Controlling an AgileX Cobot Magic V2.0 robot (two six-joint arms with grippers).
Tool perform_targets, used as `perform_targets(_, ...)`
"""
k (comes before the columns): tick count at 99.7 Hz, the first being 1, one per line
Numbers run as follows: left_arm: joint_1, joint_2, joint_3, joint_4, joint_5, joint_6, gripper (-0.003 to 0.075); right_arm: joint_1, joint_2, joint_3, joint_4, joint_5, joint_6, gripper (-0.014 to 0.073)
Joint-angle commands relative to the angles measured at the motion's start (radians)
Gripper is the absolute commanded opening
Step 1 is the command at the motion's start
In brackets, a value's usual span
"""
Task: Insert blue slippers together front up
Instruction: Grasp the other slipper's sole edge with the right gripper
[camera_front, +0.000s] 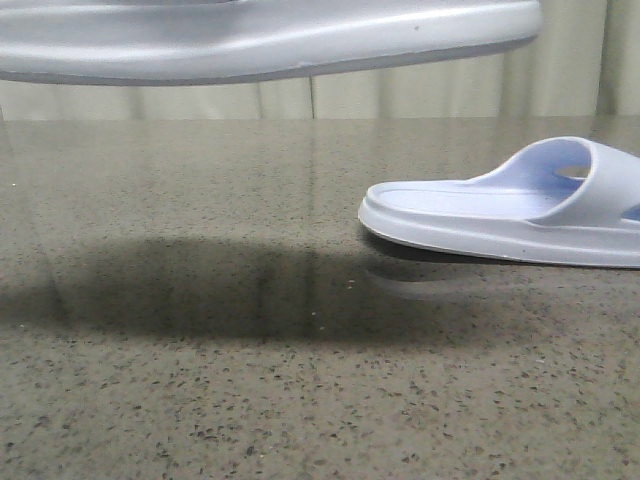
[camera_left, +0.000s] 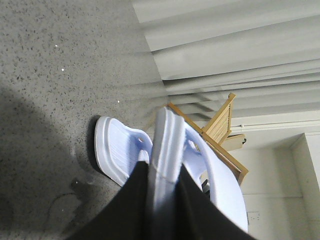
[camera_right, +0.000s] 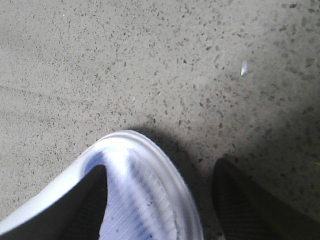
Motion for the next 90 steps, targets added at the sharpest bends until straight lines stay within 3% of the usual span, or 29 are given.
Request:
perform_targets(1,0.005,-0.007,-0.034,-0.09,0.039,-0.008,0.0016,-0.003,0.003,0.005,0.01,0.113,0.0,0.0403)
perform_targets(41,0.005,-0.007,-0.034,-0.09,0.039,-0.008,0.0016,-0.003,0.003,0.005,0.073,0.117,-0.011,0.0398)
perform_targets(66,0.005,-0.007,-0.034,-0.09,0.039,-0.008,0.0016,-0.003,0.003,0.005,0.073,0.12,-0.018,0.0243)
perform_targets(90,0.005,-0.007,-0.034,-0.09,0.039,-0.008,0.0016,-0.003,0.003,0.005,0.073,0.12,-0.023,0.0232)
